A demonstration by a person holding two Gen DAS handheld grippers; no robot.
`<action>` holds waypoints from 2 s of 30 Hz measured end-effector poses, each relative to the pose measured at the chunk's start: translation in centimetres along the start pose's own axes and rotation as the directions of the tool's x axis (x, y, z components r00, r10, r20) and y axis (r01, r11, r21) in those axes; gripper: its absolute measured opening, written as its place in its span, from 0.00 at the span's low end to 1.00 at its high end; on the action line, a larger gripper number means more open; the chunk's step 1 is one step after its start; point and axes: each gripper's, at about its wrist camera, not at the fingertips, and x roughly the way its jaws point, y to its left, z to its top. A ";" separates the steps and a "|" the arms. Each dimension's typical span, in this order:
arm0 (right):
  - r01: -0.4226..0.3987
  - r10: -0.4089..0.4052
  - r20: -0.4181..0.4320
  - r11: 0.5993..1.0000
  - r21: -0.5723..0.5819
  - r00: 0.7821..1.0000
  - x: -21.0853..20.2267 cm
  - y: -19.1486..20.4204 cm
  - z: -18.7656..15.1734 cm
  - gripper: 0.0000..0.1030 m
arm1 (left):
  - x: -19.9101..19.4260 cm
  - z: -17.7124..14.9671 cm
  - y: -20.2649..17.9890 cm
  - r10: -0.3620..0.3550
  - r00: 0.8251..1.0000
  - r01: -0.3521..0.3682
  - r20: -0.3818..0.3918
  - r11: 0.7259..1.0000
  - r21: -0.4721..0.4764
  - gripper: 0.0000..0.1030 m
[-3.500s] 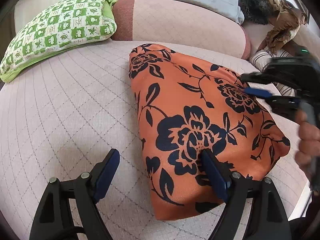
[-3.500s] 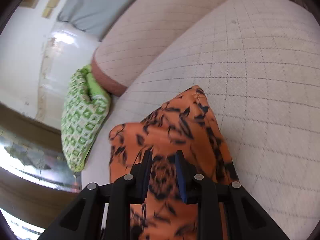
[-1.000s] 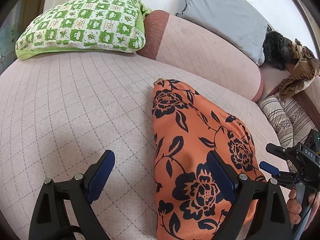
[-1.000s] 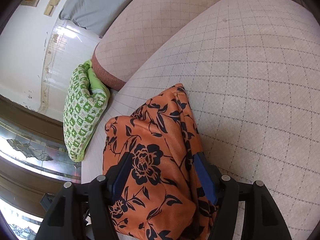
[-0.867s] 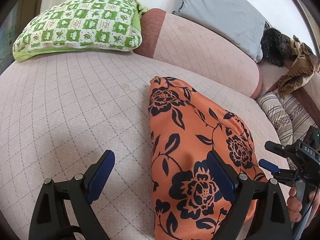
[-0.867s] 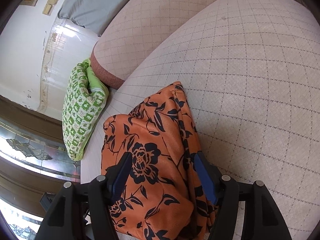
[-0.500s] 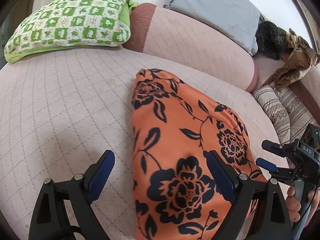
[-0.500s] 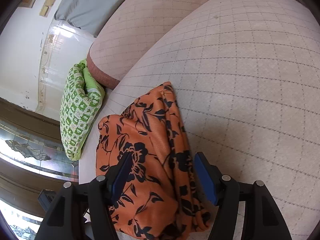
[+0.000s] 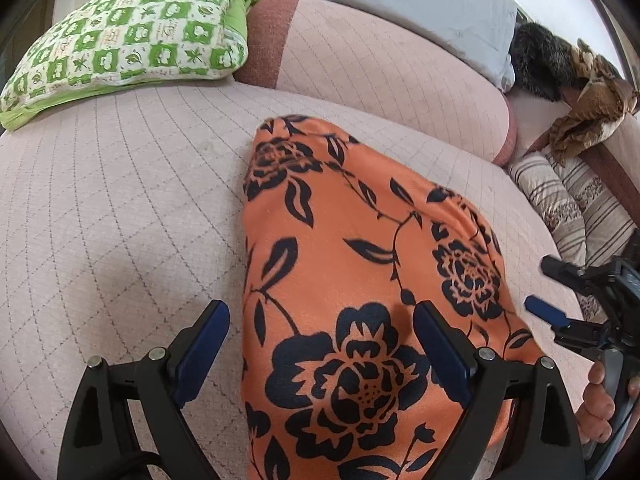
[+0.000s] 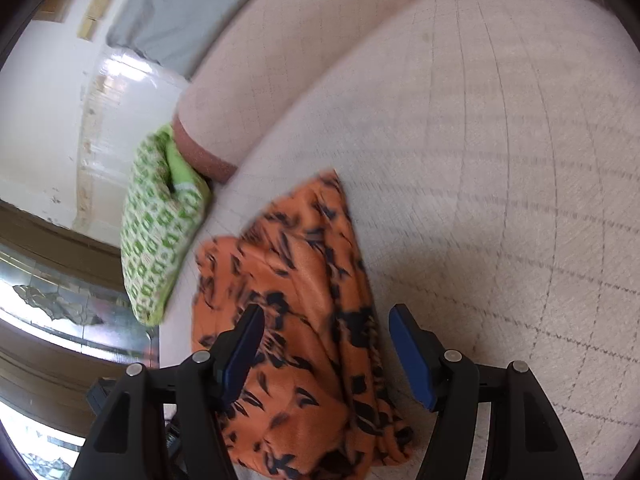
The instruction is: Fold small clothes
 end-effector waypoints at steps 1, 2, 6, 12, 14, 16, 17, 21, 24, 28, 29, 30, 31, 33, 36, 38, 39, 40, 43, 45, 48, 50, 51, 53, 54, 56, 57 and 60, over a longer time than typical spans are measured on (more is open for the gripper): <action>-0.021 0.022 0.022 0.999 -0.032 1.000 -0.4 0.7 -0.1 0.66 | -0.4 0.1 0.2 -0.002 1.000 0.002 0.018 1.000 -0.009 0.91; -0.055 0.058 0.035 0.996 -0.075 0.998 -0.8 1.7 -0.3 0.66 | -0.8 0.3 0.5 -0.001 0.999 0.002 0.035 1.000 -0.017 0.91; -0.164 0.162 -0.021 0.976 -0.145 0.986 -0.3 3.8 -1.3 0.66 | -1.6 0.7 2.3 0.052 0.996 -0.047 0.069 0.997 -0.068 0.91; -0.075 0.058 -0.157 0.992 -0.106 0.986 4.2 2.9 -2.3 0.66 | 1.2 0.2 4.3 0.034 0.996 -0.047 -0.077 0.985 -0.165 0.91; -0.087 0.070 -0.154 0.991 -0.104 0.986 3.8 3.3 -2.0 0.65 | 0.8 0.5 4.5 0.027 0.997 -0.040 -0.075 0.985 -0.169 0.91; -0.102 0.090 -0.130 0.991 -0.091 0.987 3.1 3.1 -1.8 0.66 | 0.2 0.7 4.6 0.044 0.998 -0.052 -0.053 0.986 -0.158 0.91; -0.100 0.090 -0.117 0.991 -0.085 0.989 2.8 3.0 -1.7 0.66 | -0.1 0.8 4.7 0.046 0.998 -0.052 -0.040 0.985 -0.162 0.91; -0.030 0.024 -0.070 0.996 -0.081 0.997 1.5 2.0 -0.7 0.66 | -0.4 1.4 5.6 -0.028 0.999 0.019 -0.041 0.978 -0.208 0.91; -0.035 0.033 -0.046 0.998 -0.047 0.998 0.6 0.8 0.1 0.67 | -0.7 1.6 5.6 -0.023 0.999 0.016 -0.033 0.980 -0.199 0.91; -0.017 0.015 -0.080 0.999 -0.031 0.997 1.0 -0.3 0.5 0.68 | -0.1 1.6 4.5 -0.031 0.998 0.022 -0.051 0.985 -0.170 0.91; -0.021 0.018 -0.098 0.999 -0.025 0.995 1.4 -0.5 0.5 0.68 | 0.0 1.5 4.2 -0.036 0.998 0.027 -0.055 0.987 -0.160 0.91; -0.023 0.021 -0.112 1.000 -0.021 0.993 1.7 -0.6 0.5 0.68 | 0.0 1.5 4.0 -0.037 0.998 0.028 -0.056 0.989 -0.147 0.91; -0.023 0.021 -0.119 1.000 -0.020 0.993 1.9 -0.7 0.4 0.68 | -0.2 1.4 3.7 -0.031 0.998 0.024 -0.051 0.991 -0.133 0.91; -0.019 0.016 -0.123 1.000 -0.022 0.992 2.1 -0.7 0.4 0.68 | -0.3 1.3 3.2 -0.020 0.999 0.016 -0.042 0.994 -0.107 0.91; -0.032 0.029 -0.127 0.999 -0.020 0.991 2.2 -0.8 0.4 0.68 | -0.5 1.2 2.8 -0.027 0.999 0.023 -0.037 0.996 -0.090 0.91; -0.031 0.028 -0.132 0.999 -0.016 0.991 2.4 -0.8 0.4 0.68 | -0.5 1.2 2.5 -0.029 0.999 0.026 -0.038 0.996 -0.080 0.91; -0.029 0.027 -0.132 0.999 -0.015 0.991 2.5 -0.7 0.4 0.68 | -0.6 1.2 2.4 -0.030 0.999 0.027 -0.040 0.997 -0.075 0.91; -0.029 0.027 -0.134 0.999 -0.013 0.991 2.6 -0.7 0.4 0.68 | -0.6 1.2 2.3 -0.033 0.999 0.030 -0.041 0.997 -0.070 0.91; -0.031 0.030 -0.138 0.999 -0.008 0.990 2.9 -0.6 0.4 0.68 | -0.6 1.1 2.2 -0.042 0.998 0.040 -0.041 0.997 -0.063 0.91; -0.035 0.033 -0.140 0.999 -0.006 0.990 2.9 -0.6 0.3 0.68 | -0.6 1.1 2.1 -0.048 0.998 0.045 -0.044 0.997 -0.061 0.91; -0.041 0.040 -0.141 0.999 -0.002 0.989 2.9 -0.6 0.3 0.68 | -0.6 1.0 1.8 -0.059 0.997 0.056 -0.048 0.997 -0.054 0.91; -0.040 0.039 -0.142 0.999 -0.003 0.989 2.9 -0.6 0.3 0.68 | -0.4 1.0 1.7 -0.067 0.996 0.064 -0.051 0.997 -0.050 0.91; -0.042 0.041 -0.142 0.999 -0.003 0.989 2.8 -0.7 0.3 0.68 | -0.4 1.0 1.7 -0.073 0.996 0.070 -0.054 0.996 -0.049 0.91; -0.042 0.041 -0.146 0.999 -0.003 0.988 2.8 -0.7 0.4 0.68 | -0.2 0.9 1.5 -0.084 0.994 0.081 -0.063 0.996 -0.046 0.91; -0.042 0.041 -0.148 0.999 -0.003 0.988 2.9 -0.8 0.4 0.68 | -0.1 0.8 1.5 -0.086 0.994 0.083 -0.067 0.996 -0.043 0.91; -0.043 0.042 -0.154 0.999 -0.002 0.987 2.9 -0.9 0.4 0.68 | 0.2 0.7 1.3 -0.087 0.993 0.084 -0.079 0.996 -0.038 0.91; -0.043 0.043 -0.156 0.999 -0.001 0.987 2.9 -0.9 0.4 0.68 | 0.3 0.7 1.3 -0.088 0.992 0.085 -0.085 0.996 -0.036 0.91; -0.045 0.045 -0.168 0.999 0.003 0.985 3.0 -1.0 0.3 0.69 | 0.6 0.5 1.1 -0.090 0.991 0.087 -0.096 0.996 -0.033 0.91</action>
